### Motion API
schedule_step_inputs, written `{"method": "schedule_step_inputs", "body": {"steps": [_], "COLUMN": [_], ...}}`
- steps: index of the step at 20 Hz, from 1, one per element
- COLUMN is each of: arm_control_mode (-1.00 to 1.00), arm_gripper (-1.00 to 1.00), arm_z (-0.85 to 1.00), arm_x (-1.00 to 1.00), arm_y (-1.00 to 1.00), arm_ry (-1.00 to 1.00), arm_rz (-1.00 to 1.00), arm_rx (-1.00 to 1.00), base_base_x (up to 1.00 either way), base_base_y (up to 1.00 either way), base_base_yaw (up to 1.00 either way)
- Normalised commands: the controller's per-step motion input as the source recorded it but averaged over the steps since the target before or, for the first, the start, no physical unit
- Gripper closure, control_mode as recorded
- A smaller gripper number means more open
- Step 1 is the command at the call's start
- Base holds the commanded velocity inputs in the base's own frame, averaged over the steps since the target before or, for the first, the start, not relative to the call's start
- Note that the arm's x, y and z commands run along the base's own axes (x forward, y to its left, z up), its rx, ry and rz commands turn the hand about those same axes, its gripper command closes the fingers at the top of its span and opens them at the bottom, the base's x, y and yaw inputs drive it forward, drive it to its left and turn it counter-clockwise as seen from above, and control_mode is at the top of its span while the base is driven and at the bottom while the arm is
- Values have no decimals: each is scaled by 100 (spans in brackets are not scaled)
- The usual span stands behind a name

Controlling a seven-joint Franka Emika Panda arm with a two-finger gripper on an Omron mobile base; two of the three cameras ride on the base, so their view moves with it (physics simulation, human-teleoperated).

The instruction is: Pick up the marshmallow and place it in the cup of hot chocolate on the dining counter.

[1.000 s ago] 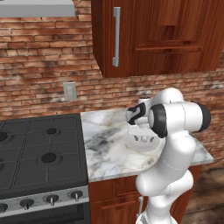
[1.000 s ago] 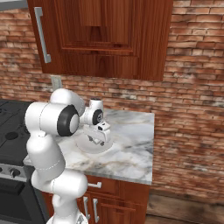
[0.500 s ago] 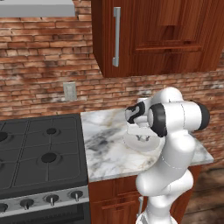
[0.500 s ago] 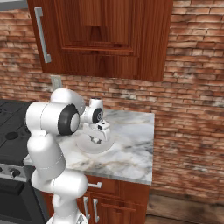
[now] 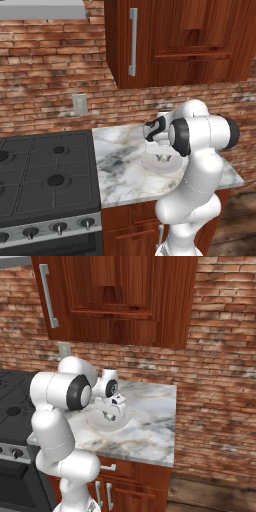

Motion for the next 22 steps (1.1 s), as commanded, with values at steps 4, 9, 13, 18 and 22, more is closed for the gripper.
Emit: {"method": "schedule_step_inputs", "body": {"steps": [4, 9, 13, 18, 22], "arm_control_mode": [-100, -100, -100, -100, -100], "arm_gripper": [100, 100, 100, 100, 100], "arm_z": [10, 56, 50, 29, 51], "arm_x": [-5, -34, -49, -61, -79], "arm_y": [-2, -3, 0, 7, 7], "arm_ry": [-6, -8, -5, 0, 0], "arm_rz": [9, 18, 18, 16, 13], "arm_rx": [8, 15, 19, 3, 0], "base_base_x": [0, 0, 0, 0, 0], "base_base_y": [0, 0, 0, 0, 0], "base_base_yaw": [0, 0, 0, 0, 0]}}
